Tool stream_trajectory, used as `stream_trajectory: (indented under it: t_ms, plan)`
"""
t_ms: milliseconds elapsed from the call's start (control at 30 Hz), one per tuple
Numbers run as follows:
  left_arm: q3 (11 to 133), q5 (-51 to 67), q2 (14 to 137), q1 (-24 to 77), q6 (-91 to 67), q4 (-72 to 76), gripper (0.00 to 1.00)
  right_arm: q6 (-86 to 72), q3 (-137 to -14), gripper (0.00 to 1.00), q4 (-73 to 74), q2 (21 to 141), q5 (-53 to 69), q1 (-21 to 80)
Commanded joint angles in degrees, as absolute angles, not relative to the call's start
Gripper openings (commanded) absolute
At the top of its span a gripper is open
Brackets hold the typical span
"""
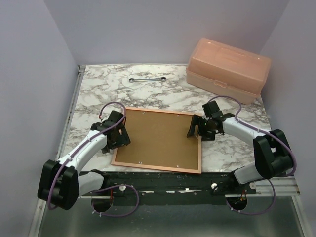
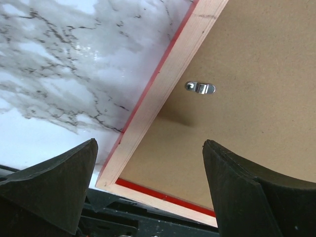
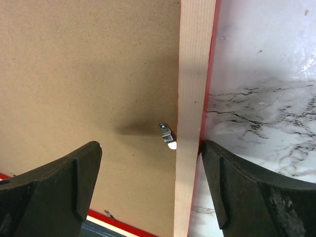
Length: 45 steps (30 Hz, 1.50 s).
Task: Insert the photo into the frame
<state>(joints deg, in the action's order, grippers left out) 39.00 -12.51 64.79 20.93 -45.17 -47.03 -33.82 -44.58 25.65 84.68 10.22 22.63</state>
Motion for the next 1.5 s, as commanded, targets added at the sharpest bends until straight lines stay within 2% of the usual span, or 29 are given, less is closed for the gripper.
stream_trajectory:
  t_ms: [0, 267, 467, 600, 800, 1200, 1367, 1467]
  plan:
    - [37.5, -6.3, 68.8, 20.2, -42.7, -42.0, 0.89, -35.1, -42.1, 0.90, 25.5, 86.6, 14.4, 22.7]
    - [33.7, 8.5, 67.5, 20.3, -42.5, -33.7, 0.83, -33.2, -46.5, 0.89, 29.8, 87.2, 9.8, 22.6]
    - [30.2, 13.0, 61.4, 22.0, -46.3, -31.8, 0.81, -31.2, -49.7, 0.89, 34.1, 88.5, 5.1, 22.7]
    - [29.8, 10.9, 58.7, 23.0, -47.7, -33.8, 0.82, -31.0, -51.1, 0.89, 36.1, 88.8, 0.9, 22.7]
    - [32.5, 0.6, 58.6, 23.0, -47.7, -40.8, 0.88, -30.8, -54.0, 0.90, 39.4, 90.3, -6.5, 22.7]
    - [33.3, -5.3, 59.2, 23.0, -47.0, -42.8, 0.90, -28.2, -61.9, 0.90, 40.1, 96.0, -0.5, 26.1]
    - [33.2, -6.2, 58.8, 23.0, -47.4, -43.3, 0.90, -28.9, -63.1, 0.90, 40.4, 96.7, -0.6, 28.9]
    - [33.1, -6.4, 59.0, 23.0, -47.4, -43.2, 0.90, -30.0, -61.9, 0.91, 40.7, 95.0, -4.8, 28.8]
